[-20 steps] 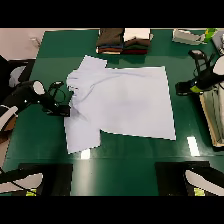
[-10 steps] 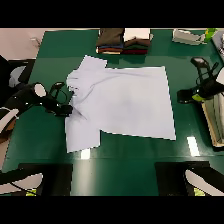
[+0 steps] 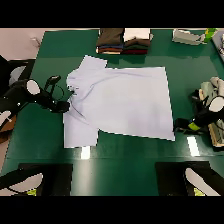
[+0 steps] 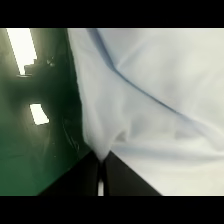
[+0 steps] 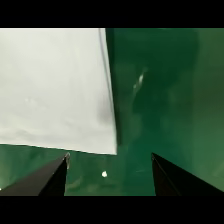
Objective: Fold the shirts.
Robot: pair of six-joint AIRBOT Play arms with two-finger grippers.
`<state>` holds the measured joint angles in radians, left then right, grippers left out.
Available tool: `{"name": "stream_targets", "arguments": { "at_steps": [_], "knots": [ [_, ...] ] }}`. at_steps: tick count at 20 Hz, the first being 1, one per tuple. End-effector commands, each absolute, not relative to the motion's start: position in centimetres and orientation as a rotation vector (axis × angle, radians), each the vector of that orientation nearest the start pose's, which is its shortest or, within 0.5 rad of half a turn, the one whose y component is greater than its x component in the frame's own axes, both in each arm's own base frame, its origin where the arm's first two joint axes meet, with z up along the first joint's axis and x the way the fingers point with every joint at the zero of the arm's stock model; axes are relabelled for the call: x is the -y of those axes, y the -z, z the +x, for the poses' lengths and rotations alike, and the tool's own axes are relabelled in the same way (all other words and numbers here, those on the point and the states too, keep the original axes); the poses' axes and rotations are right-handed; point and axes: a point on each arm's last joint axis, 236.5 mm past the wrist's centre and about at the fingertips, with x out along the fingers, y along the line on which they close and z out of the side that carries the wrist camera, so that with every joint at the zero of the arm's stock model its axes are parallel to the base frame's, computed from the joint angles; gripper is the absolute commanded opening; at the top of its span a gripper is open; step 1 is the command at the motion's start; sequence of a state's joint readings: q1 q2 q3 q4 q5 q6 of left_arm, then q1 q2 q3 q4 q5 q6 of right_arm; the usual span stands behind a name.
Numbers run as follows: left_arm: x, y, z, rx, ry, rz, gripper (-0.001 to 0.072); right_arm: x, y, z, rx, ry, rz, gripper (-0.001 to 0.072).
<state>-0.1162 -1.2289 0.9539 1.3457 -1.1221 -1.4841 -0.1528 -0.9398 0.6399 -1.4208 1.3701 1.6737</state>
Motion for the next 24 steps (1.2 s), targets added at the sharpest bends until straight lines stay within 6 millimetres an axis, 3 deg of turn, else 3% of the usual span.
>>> {"name": "stream_targets", "arguments": {
  "at_steps": [1, 9, 11, 13, 14, 16, 17, 18, 20, 21, 23, 24],
  "knots": [
    [8.6, 3.5, 32.3, -1.4, 0.26, -0.068, 0.0027, -2.7, 8.0, 18.0, -1.665, 0.117, 0.504, 0.0576],
    [9.0, 3.5, 32.1, -1.409, 0.269, -0.085, 0.0027, -3.0, 9.7, 17.9, -1.692, 0.142, 0.542, 0.0526],
    [9.1, 3.5, 32.1, -1.408, 0.271, -0.091, 0.0027, -3.1, 10.3, 18.3, -1.69, 0.142, 0.531, 0.0434],
    [9.1, 3.5, 32.1, -1.409, 0.271, -0.09, 0.0027, -3.5, 10.5, 18.9, -1.667, 0.127, 0.494, 0.0425],
    [9.1, 3.4, 32.1, -1.408, 0.271, -0.09, 0.0027, -3.9, 10.6, 19.2, -1.656, 0.114, 0.478, 0.0388],
    [9.0, 3.4, 32.2, -1.406, 0.269, -0.085, 0.0027, -3.9, 10.6, 19.4, -1.65, 0.103, 0.424, 0.0246],
    [8.8, 3.3, 32.2, -1.405, 0.266, -0.075, 0.0027, -3.6, 10.3, 19.4, -1.655, 0.099, 0.376, 0.0022],
    [8.5, 2.7, 32.5, -1.394, 0.263, -0.06, 0.0027, -3.0, 9.5, 19.9, -1.65, 0.097, 0.31, 0.0014],
    [8.5, -0.7, 33.8, -1.282, 0.265, -0.052, 0.0027, -1.8, 6.6, 21.7, -1.591, 0.1, 0.208, 0.0014],
    [8.5, -3.6, 34.5, -1.195, 0.265, -0.049, 0.0026, -1.3, 4.4, 23.2, -1.521, 0.099, 0.177, 0.0014],
    [8.4, -11.4, 35.5, -0.985, 0.268, -0.034, 0.0026, -0.6, -2.7, 27.4, -1.291, 0.095, 0.154, 0.0014],
    [8.3, -16.5, 35.5, -0.858, 0.273, -0.028, 0.0026, -0.2, -7.0, 29.1, -1.164, 0.095, 0.143, 0.0014]
  ]
}}
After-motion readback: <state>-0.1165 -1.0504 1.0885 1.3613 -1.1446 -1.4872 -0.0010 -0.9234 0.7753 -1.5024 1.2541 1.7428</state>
